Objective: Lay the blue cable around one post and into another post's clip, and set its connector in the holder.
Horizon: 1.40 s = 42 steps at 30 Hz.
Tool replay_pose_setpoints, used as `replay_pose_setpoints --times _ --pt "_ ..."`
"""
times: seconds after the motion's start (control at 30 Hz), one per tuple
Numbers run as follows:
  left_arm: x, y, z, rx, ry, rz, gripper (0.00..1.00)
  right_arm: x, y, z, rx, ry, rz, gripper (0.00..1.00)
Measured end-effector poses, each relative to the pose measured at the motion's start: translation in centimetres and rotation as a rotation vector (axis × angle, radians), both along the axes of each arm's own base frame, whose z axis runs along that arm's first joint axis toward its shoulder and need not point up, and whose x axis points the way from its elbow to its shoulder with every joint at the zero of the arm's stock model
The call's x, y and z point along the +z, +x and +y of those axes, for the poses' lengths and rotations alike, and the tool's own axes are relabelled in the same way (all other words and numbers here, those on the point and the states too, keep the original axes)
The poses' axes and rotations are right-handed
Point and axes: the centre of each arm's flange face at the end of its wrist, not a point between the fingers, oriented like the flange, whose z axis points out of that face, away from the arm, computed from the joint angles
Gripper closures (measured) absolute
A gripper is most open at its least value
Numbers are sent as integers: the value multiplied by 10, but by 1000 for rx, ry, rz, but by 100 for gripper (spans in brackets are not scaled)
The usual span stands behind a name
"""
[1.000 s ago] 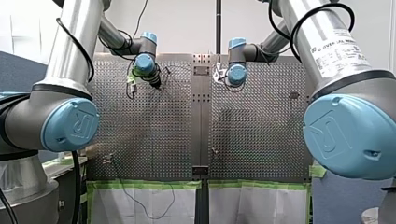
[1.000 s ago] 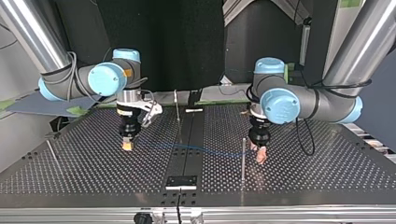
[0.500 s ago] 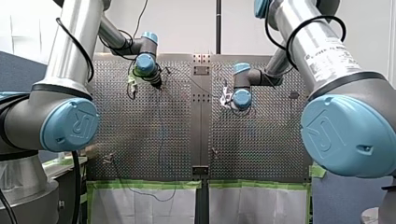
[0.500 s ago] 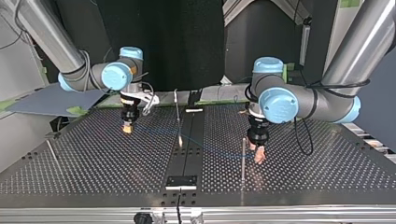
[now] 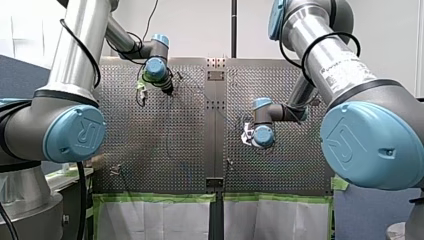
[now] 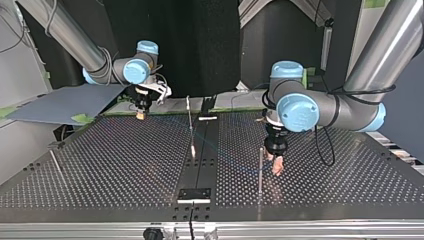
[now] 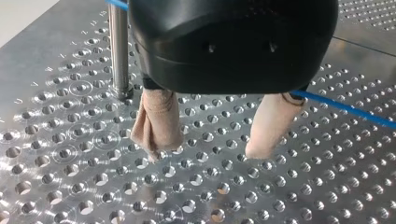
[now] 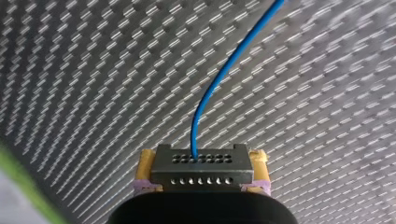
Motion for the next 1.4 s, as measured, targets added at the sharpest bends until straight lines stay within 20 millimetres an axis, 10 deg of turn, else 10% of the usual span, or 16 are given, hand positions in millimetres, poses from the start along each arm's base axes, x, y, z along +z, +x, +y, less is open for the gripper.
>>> replay_pose_setpoints --times 0.97,1.4 --pt "0 -1 -3 -3 6 0 0 -214 -112 81 -147 232 94 100" --pt "0 -1 -3 -1 9 0 0 -267 -129 83 -146 226 83 100"
